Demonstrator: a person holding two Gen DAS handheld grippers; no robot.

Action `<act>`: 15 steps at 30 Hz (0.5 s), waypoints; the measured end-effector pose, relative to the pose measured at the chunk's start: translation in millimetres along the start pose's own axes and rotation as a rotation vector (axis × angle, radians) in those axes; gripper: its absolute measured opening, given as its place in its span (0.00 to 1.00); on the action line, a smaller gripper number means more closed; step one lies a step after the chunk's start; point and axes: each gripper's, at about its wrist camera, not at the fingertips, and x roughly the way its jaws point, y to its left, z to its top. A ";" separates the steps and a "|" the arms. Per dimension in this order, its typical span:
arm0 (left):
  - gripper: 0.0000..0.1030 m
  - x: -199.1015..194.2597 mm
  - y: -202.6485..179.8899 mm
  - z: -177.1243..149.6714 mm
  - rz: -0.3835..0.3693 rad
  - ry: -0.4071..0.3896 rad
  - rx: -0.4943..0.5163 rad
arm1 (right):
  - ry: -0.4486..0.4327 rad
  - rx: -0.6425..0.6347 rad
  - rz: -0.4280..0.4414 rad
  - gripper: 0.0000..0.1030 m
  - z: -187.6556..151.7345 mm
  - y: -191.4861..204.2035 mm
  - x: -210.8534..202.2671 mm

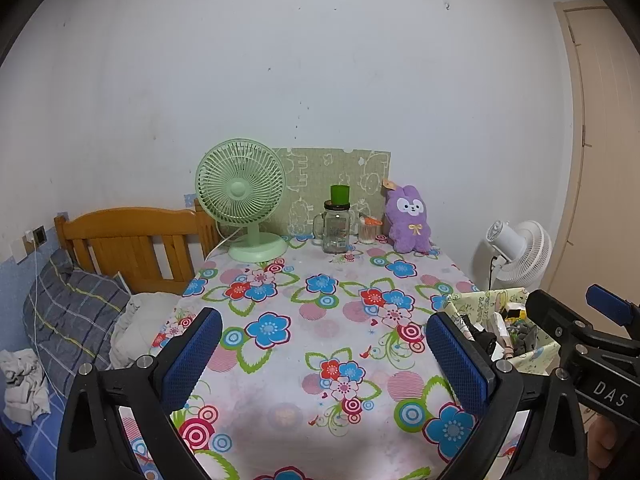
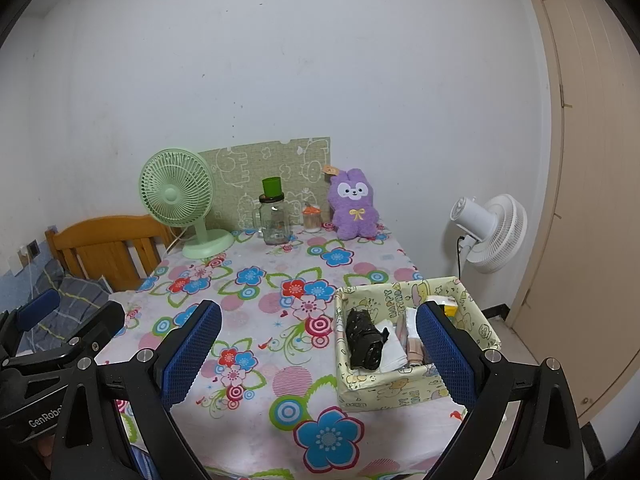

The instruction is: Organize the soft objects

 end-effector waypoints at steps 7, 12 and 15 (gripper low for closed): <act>1.00 0.0 0.3 0.4 -0.001 0.000 0.000 | 0.000 0.001 -0.001 0.96 0.1 -0.6 0.1; 1.00 -0.4 0.3 0.3 0.000 0.000 -0.001 | 0.003 0.002 0.000 0.96 -1.3 0.2 -0.6; 1.00 -0.2 0.6 0.3 -0.001 0.001 0.001 | 0.004 0.002 0.000 0.96 -1.4 0.4 -0.6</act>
